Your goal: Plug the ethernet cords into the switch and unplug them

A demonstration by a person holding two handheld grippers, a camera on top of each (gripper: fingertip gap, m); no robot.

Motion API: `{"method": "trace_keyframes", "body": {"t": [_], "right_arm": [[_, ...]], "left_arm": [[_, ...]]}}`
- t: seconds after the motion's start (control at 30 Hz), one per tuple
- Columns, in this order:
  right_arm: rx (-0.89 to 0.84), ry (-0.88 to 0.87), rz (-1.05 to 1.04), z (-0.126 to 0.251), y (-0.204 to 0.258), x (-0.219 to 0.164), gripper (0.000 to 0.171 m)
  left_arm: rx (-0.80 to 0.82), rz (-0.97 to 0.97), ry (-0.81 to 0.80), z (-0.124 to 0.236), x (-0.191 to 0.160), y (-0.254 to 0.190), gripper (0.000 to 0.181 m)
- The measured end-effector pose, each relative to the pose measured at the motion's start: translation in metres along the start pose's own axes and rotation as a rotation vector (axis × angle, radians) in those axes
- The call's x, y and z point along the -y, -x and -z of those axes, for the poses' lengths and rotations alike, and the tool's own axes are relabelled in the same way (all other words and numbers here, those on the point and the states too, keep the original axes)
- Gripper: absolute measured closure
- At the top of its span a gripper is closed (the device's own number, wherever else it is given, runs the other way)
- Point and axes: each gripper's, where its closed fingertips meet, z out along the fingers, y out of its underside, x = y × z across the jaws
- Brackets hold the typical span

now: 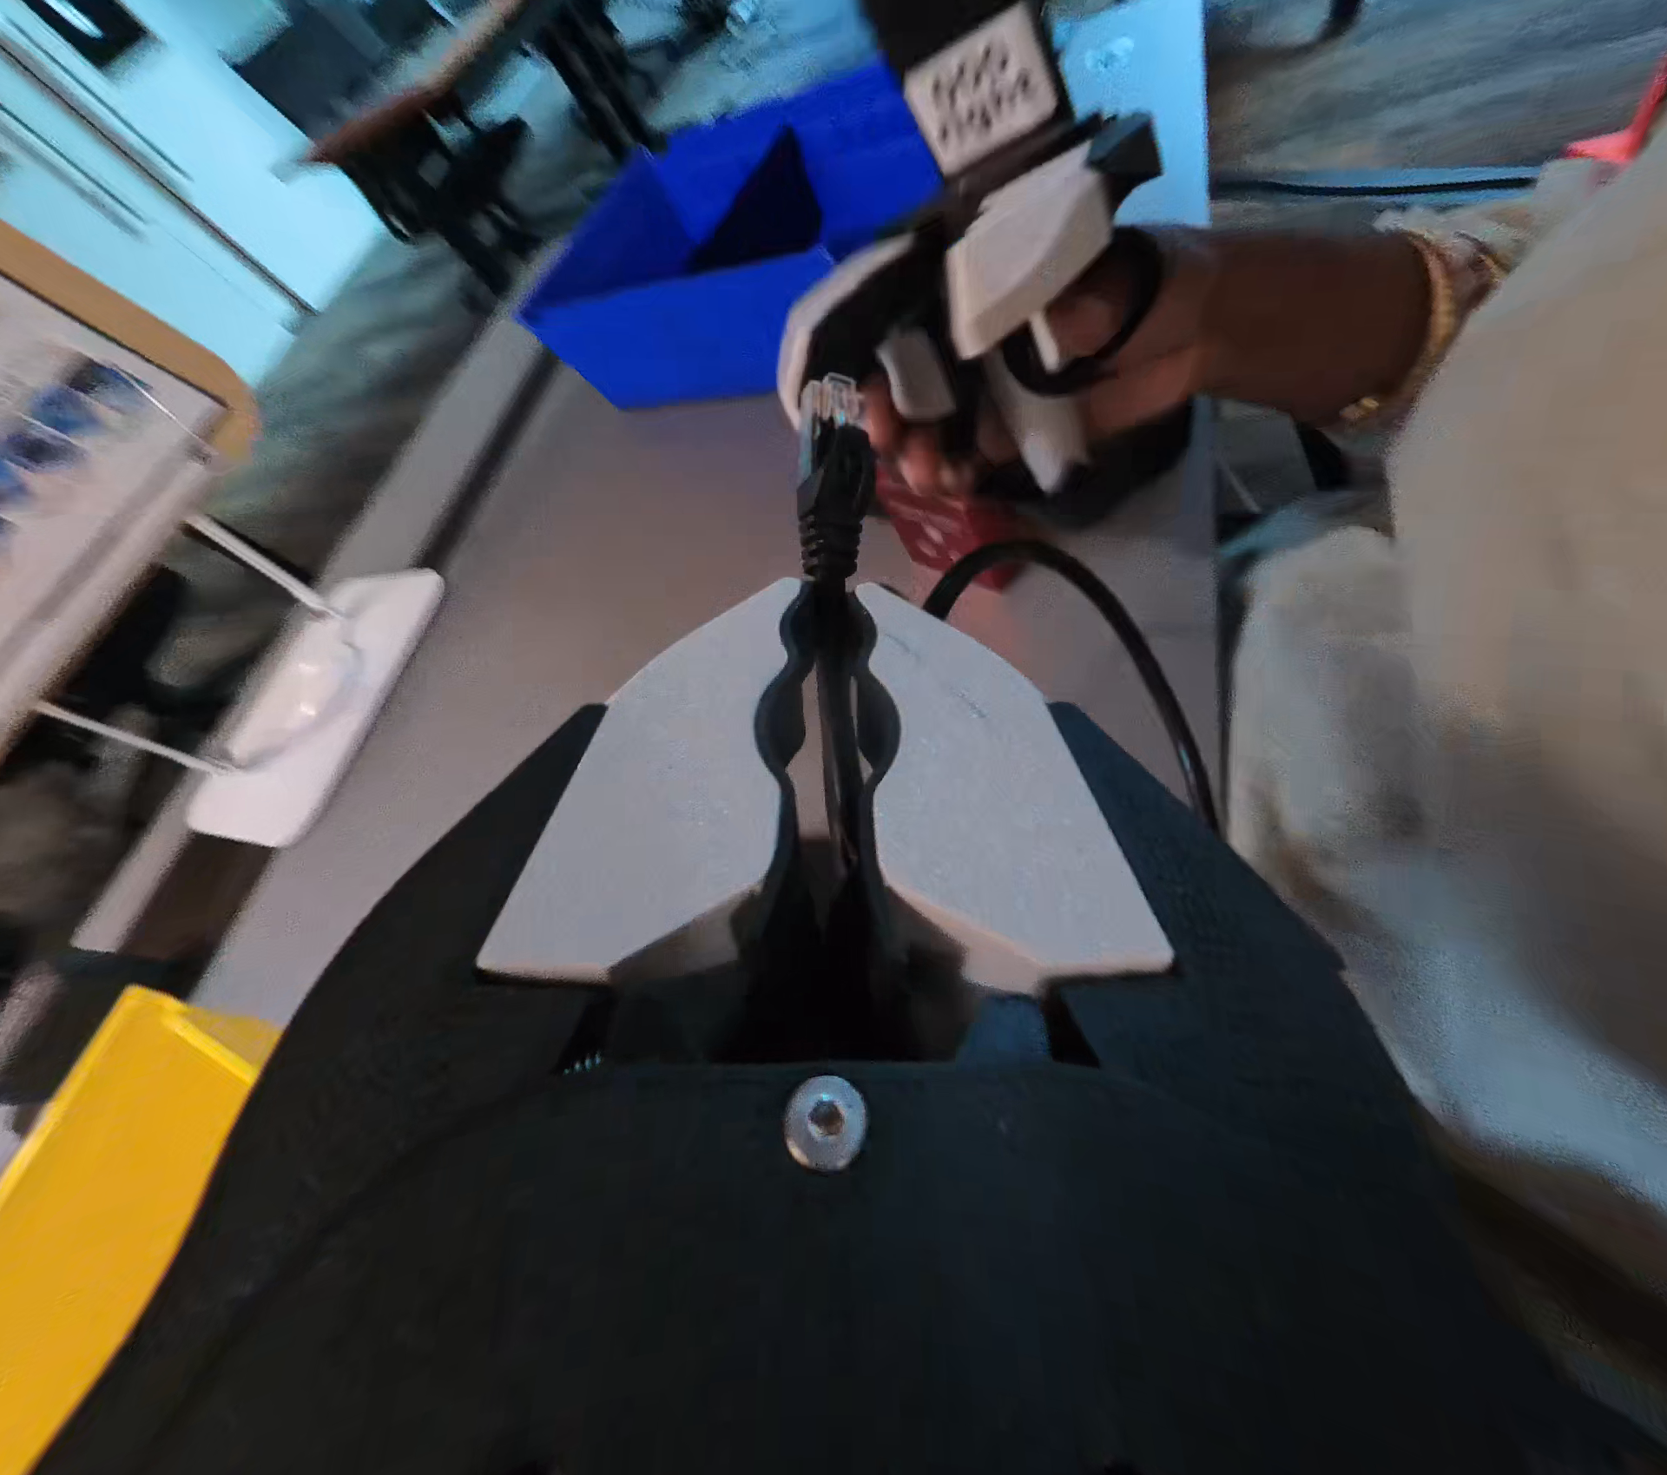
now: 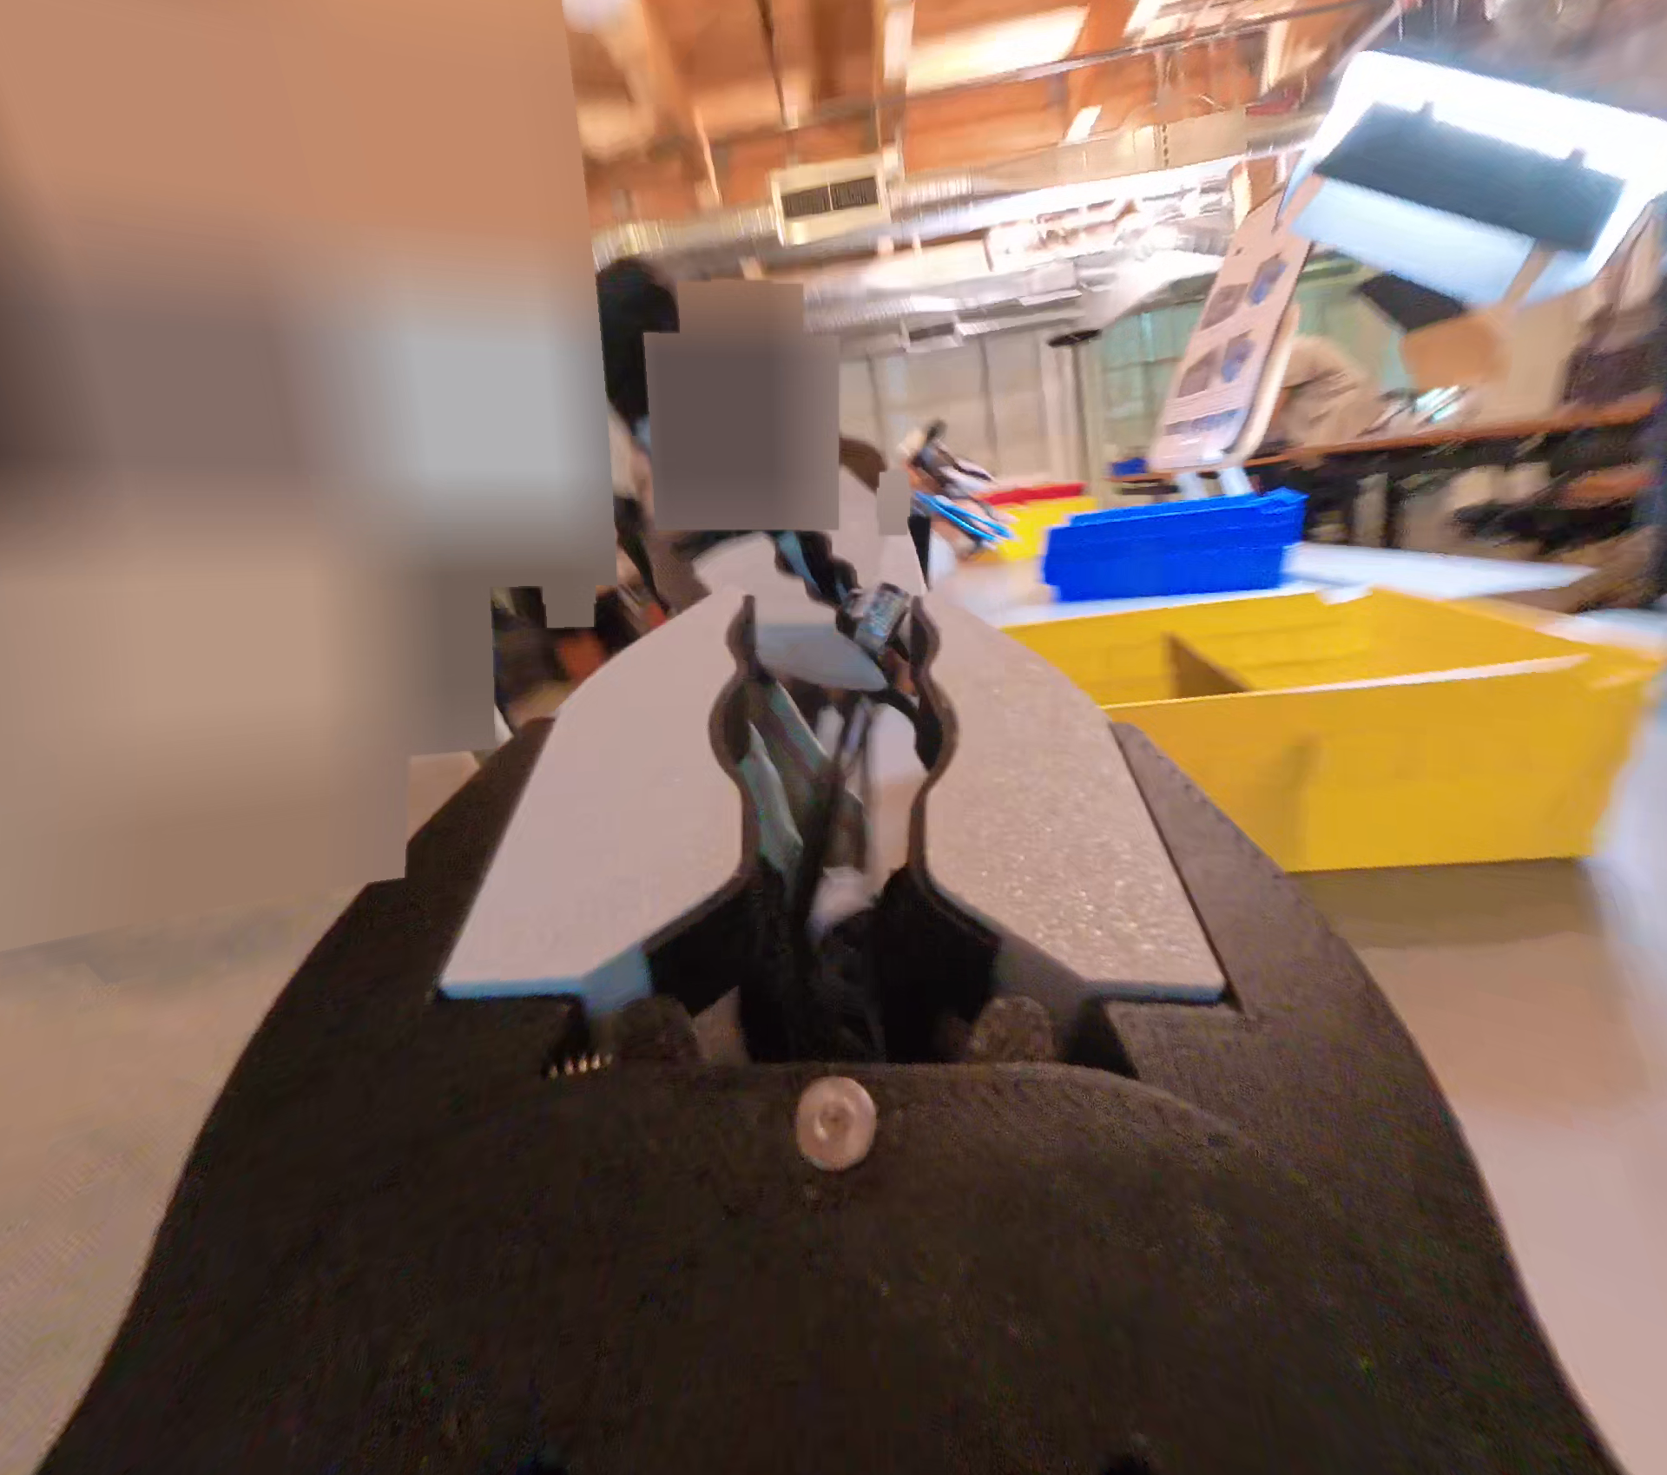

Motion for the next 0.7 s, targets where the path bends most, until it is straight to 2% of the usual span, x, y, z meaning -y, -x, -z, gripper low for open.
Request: {"method": "trace_keyframes", "body": {"t": [0.03,0.1,0.17,0.23,0.4,0.53,0.6,0.7], "right_arm": [[-0.023,0.078,0.186,0.001,0.001,-0.007,0.134],[-0.064,0.235,0.579,0.003,0.003,-0.021,0.130],[-0.086,0.372,0.808,0.002,0.002,-0.035,0.134],[-0.059,0.425,0.817,-0.003,0.005,-0.046,0.134],[0.009,0.501,0.739,-0.003,0.006,-0.067,0.159],[0.027,0.530,0.751,0.001,0.007,-0.072,0.152],[0.038,0.534,0.759,0.001,0.009,-0.073,0.159],[0.037,0.515,0.687,0.002,0.010,-0.072,0.158]], "left_arm": [[-0.034,0.026,0.032,0.003,-0.005,-0.001,0.175],[-0.141,0.073,0.093,0.006,-0.016,-0.011,0.175],[-0.208,0.090,0.132,0.005,-0.024,-0.020,0.175],[-0.261,0.085,0.162,0.001,-0.030,-0.029,0.175],[-0.299,0.074,0.169,-0.005,-0.037,-0.040,0.175],[-0.327,0.127,0.113,-0.002,-0.032,-0.045,0.175],[-0.336,0.131,0.113,-0.002,-0.033,-0.048,0.175],[-0.318,0.131,0.084,-0.003,-0.031,-0.047,0.175]]}}
